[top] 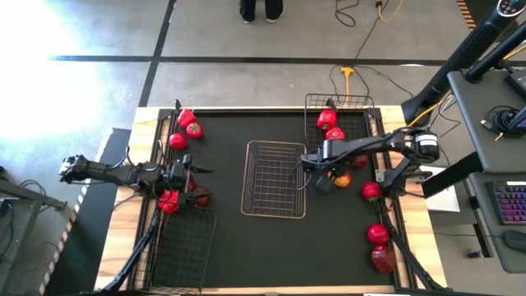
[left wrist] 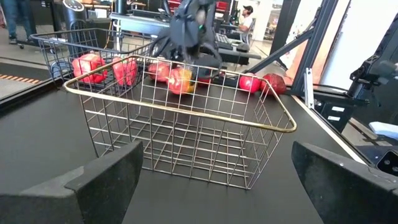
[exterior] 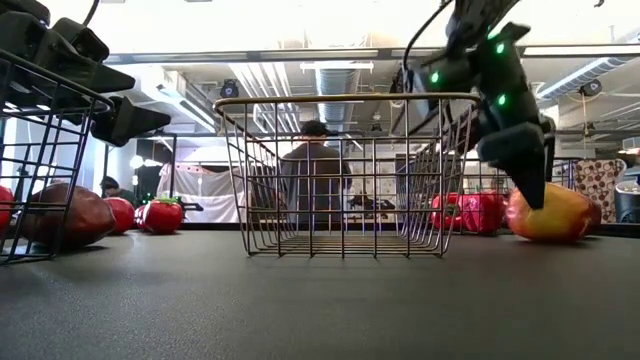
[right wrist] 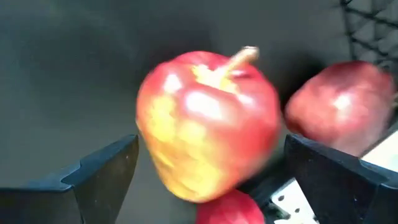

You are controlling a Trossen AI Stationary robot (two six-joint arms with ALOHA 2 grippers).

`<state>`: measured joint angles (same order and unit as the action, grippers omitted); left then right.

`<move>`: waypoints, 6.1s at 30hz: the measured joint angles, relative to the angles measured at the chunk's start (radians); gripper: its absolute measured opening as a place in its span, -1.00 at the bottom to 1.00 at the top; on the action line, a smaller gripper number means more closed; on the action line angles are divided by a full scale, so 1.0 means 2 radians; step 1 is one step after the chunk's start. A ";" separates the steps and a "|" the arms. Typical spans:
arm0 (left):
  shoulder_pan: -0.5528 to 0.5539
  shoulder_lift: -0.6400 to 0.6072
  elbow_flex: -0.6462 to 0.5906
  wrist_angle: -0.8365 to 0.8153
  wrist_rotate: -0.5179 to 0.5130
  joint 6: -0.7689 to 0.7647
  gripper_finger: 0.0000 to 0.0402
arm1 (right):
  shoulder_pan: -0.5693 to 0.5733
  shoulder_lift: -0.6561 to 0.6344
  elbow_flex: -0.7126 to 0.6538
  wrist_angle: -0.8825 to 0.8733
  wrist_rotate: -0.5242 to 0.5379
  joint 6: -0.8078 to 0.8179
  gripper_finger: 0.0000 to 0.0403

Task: Sort produce into baskets
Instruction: Put the red apple into the gold wire basket

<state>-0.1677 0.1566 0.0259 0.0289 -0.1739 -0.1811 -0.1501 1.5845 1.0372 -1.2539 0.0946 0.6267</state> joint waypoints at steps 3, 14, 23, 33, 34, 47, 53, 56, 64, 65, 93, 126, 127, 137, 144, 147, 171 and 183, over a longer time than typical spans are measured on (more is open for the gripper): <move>0.000 0.000 0.000 0.000 0.000 0.000 0.96 | -0.013 0.011 -0.016 0.025 -0.012 -0.011 0.95; 0.000 0.000 0.000 0.000 0.000 0.000 0.96 | -0.016 0.010 -0.039 0.071 -0.023 -0.018 0.83; 0.000 0.000 0.000 0.000 0.000 0.000 0.96 | -0.009 0.000 -0.034 0.057 -0.063 -0.018 0.77; 0.000 0.000 0.000 0.000 0.000 0.000 0.96 | 0.041 -0.054 0.088 -0.034 -0.122 0.034 0.77; 0.000 0.000 0.000 0.000 0.000 0.000 0.96 | 0.048 -0.060 0.106 -0.035 -0.114 0.044 0.77; 0.000 0.001 0.000 0.000 0.000 0.000 0.96 | 0.120 -0.066 0.224 0.246 -0.012 -0.022 0.79; 0.000 0.003 0.000 0.000 0.000 0.000 0.96 | 0.115 -0.023 0.220 0.260 0.025 -0.052 0.79; 0.000 0.003 0.000 -0.001 0.000 0.000 0.96 | 0.111 0.010 0.218 0.262 0.029 -0.053 0.80; 0.000 0.005 0.000 0.000 0.000 0.000 0.96 | 0.091 0.083 0.234 0.263 0.030 -0.074 0.80; 0.000 0.005 0.000 0.000 0.000 0.000 0.96 | 0.088 0.089 0.236 0.264 0.031 -0.081 0.80; 0.000 0.005 0.000 0.000 0.000 0.000 0.96 | 0.065 0.177 0.255 0.259 0.033 -0.143 0.98; 0.000 0.007 0.000 0.000 0.000 0.000 0.96 | 0.067 -0.089 0.155 -0.159 0.133 0.166 0.98; 0.000 0.007 0.000 0.000 0.000 0.000 0.96 | 0.065 -0.106 0.131 -0.158 0.129 0.181 0.98; 0.000 0.007 0.000 0.000 0.000 0.000 0.96 | 0.015 -0.195 -0.053 -0.057 0.067 0.203 0.99; 0.000 0.007 0.000 0.000 0.000 0.000 0.96 | -0.063 -0.196 -0.120 0.002 0.085 0.175 0.99; 0.000 0.007 0.000 0.000 0.000 0.000 0.96 | -0.094 -0.196 -0.131 0.020 0.102 0.163 0.99; 0.000 0.007 0.000 0.000 0.000 0.000 0.96 | -0.190 -0.198 -0.235 0.172 0.118 0.145 0.81; 0.000 0.007 0.000 0.000 0.000 0.000 0.96 | -0.146 -0.218 -0.224 0.159 0.083 0.119 0.37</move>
<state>-0.1674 0.1715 0.0261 0.0289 -0.1740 -0.1813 -0.4418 1.1486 0.5896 -0.9367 0.2607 0.8646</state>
